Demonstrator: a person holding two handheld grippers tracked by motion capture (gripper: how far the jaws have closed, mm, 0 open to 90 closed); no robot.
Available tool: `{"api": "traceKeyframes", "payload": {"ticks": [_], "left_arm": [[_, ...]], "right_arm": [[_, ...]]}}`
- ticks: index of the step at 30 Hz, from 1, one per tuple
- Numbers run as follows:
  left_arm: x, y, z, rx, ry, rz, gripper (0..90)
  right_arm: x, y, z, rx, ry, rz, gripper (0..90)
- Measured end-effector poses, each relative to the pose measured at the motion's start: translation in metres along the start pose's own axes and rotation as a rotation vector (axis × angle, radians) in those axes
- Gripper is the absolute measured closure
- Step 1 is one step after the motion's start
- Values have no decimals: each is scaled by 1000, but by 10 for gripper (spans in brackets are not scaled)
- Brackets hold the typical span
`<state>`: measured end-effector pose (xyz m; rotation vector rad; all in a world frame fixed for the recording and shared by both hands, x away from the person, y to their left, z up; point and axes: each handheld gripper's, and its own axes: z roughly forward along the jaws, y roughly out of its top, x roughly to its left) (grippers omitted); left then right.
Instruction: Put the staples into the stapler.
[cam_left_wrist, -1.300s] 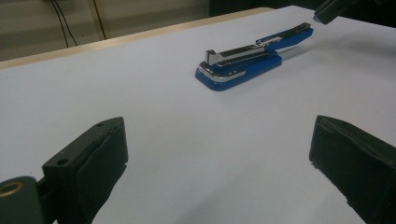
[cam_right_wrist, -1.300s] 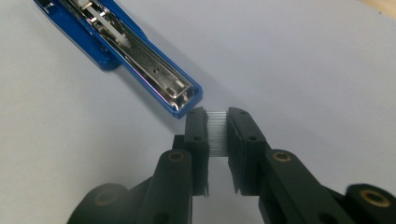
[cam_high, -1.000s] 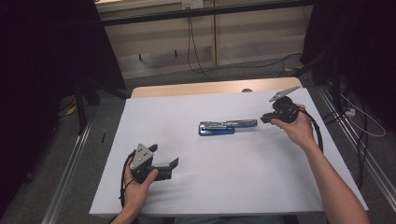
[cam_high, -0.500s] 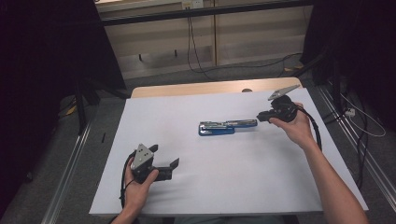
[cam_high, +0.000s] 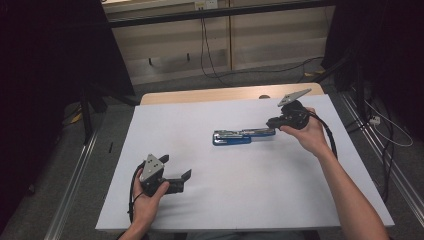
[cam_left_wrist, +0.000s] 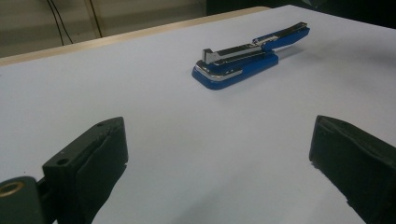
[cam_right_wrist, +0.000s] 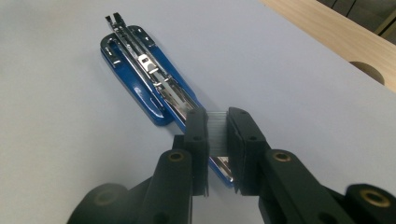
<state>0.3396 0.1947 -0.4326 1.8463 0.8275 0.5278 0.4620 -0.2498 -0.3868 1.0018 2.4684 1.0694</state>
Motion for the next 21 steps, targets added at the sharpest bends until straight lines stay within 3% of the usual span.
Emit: {"api": "traceKeyframes", "payload": {"ticks": [6,21], "left_arm": [[0,0,0,-1,0,0,46],[-1,0,0,-7,-4,-2,46]], "right_arm": [[3,6,3,-10,18,4,790],[18,22,15,-33,56,-49,790]]}}
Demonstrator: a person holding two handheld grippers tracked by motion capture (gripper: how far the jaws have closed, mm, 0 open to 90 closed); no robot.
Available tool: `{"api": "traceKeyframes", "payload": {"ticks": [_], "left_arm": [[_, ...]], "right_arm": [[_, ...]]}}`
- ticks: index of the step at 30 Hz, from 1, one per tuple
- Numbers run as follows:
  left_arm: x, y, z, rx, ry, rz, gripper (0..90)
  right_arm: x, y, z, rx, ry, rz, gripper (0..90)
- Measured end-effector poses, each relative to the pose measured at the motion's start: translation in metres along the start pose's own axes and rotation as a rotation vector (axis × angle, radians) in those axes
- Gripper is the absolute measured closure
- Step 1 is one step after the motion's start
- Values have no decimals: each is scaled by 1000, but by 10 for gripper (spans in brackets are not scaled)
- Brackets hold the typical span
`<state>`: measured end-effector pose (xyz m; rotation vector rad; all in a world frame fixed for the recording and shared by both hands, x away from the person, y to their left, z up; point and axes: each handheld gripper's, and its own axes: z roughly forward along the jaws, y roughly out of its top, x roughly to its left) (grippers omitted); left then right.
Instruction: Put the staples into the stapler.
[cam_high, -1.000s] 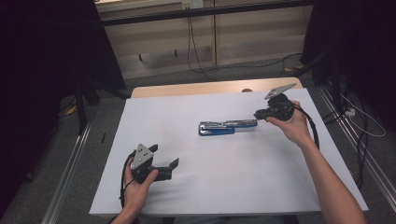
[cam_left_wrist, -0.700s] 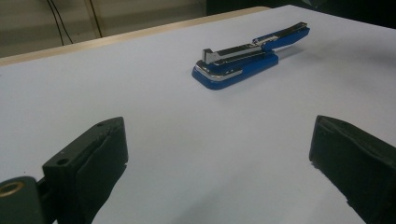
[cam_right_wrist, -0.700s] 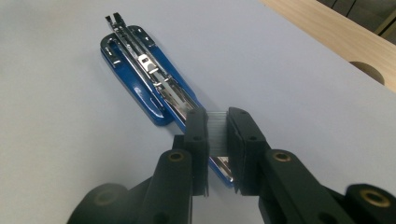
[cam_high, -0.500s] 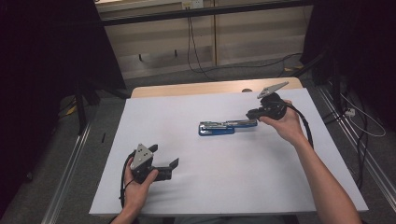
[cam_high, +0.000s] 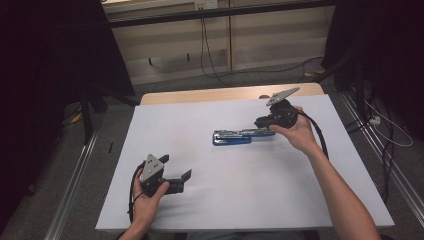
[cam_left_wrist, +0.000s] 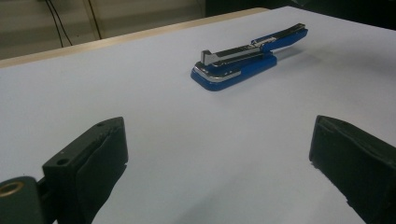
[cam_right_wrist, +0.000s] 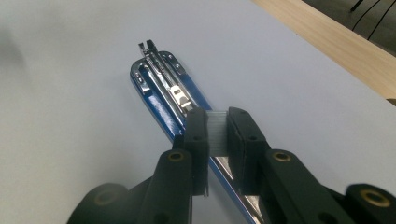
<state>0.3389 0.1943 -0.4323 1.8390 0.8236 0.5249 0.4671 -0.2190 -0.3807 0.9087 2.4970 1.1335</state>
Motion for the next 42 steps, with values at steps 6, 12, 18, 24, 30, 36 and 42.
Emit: {"api": "traceKeyframes", "payload": {"ticks": [6,12,18,24,30,36,42], "left_arm": [[0,0,0,1,-1,2,46],[0,0,-1,-7,2,6,46],[0,0,-1,-10,4,1,46],[0,1,-2,-13,11,-3,46],[1,0,-2,-8,8,0,46],[0,0,-2,-8,8,0,46],[0,0,-2,-8,12,1,46]], "right_arm": [[4,8,3,6,18,-25,790],[8,16,11,15,27,-45,790],[10,21,17,18,41,-64,790],[14,26,24,18,64,-68,790],[16,31,30,19,75,-78,790],[16,34,34,18,78,-81,790],[18,37,44,18,90,-80,790]]}}
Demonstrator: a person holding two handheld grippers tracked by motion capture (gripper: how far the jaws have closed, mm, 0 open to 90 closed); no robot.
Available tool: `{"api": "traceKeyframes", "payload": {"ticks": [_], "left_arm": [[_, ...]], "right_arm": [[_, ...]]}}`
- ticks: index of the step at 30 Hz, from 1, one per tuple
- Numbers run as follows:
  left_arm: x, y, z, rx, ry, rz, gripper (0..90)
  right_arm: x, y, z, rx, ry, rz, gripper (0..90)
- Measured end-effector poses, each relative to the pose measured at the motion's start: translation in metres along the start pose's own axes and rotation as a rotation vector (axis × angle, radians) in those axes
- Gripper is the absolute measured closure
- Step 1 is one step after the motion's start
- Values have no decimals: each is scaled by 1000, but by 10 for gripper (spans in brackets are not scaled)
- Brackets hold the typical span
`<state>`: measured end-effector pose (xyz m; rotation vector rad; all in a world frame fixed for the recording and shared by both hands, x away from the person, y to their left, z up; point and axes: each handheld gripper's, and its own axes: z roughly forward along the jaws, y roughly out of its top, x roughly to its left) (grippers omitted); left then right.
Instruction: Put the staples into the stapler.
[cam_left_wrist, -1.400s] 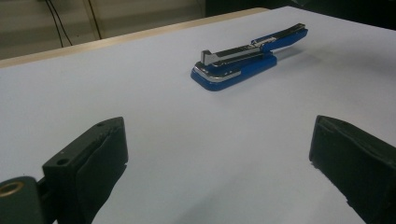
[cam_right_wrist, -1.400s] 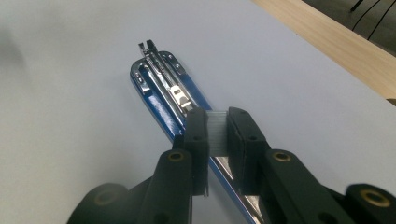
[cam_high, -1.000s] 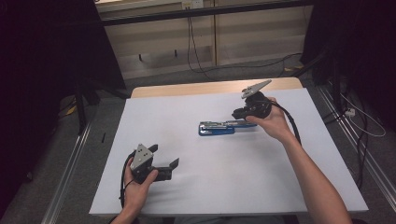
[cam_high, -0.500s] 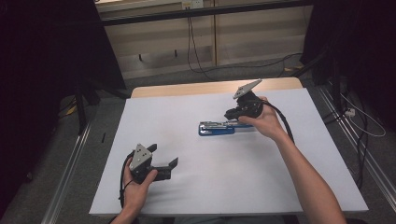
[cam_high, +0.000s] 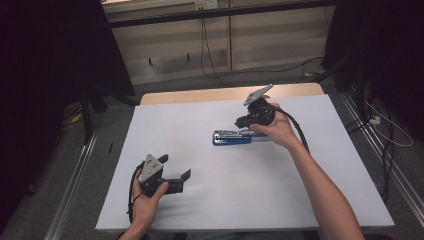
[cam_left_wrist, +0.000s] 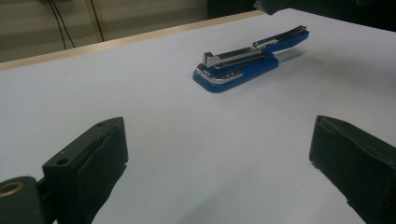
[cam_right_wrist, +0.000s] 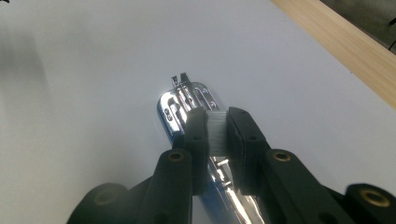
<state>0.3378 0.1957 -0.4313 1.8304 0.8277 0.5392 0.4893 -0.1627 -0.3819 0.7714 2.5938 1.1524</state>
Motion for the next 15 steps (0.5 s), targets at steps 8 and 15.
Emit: {"api": "traceKeyframes", "payload": {"ticks": [8,15], "left_arm": [[1,0,-1,0,-4,-2,46],[0,0,1,4,-9,4,46]], "right_arm": [[3,9,13,8,7,-27,790],[2,13,19,26,8,-38,791]]}}
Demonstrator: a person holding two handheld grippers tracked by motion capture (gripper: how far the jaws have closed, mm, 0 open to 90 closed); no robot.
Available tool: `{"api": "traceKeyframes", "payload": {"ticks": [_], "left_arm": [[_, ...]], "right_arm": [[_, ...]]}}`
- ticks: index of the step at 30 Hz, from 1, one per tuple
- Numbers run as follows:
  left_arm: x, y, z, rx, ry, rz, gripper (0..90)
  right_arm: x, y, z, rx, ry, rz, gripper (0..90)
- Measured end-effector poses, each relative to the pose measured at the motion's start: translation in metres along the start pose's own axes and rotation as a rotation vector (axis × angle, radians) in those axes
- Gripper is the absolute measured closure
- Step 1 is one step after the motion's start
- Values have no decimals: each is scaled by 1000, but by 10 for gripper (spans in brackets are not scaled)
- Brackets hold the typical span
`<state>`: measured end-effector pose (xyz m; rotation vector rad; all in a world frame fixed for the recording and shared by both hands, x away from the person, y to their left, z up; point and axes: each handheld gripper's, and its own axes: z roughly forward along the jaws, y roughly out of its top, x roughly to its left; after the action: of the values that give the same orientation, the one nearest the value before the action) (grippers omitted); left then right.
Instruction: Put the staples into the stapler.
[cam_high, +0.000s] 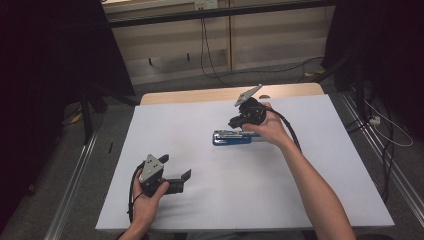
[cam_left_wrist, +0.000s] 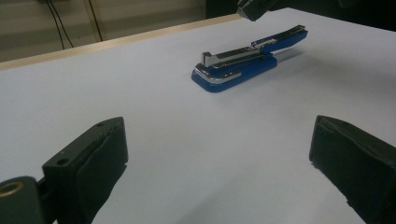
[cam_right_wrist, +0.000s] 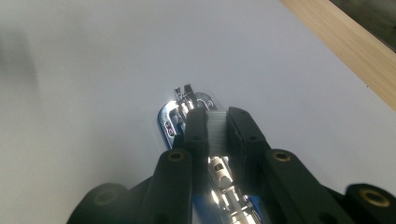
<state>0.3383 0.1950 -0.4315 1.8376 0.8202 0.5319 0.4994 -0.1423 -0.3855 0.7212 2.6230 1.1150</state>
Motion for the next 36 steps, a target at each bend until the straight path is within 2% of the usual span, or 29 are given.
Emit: {"api": "traceKeyframes", "payload": {"ticks": [8,14,24,27,36], "left_arm": [[0,0,-1,-8,0,-3,46],[1,0,-1,-6,-1,-5,46],[1,0,-1,-9,1,-5,46],[1,0,0,-7,-1,-4,46],[1,0,-1,-11,-2,-9,46]], "right_arm": [[3,3,11,9,20,-22,790],[8,7,19,17,38,-56,790],[12,10,26,1,67,-62,790],[10,11,26,-16,75,-50,790],[8,12,34,-8,62,-62,790]]}}
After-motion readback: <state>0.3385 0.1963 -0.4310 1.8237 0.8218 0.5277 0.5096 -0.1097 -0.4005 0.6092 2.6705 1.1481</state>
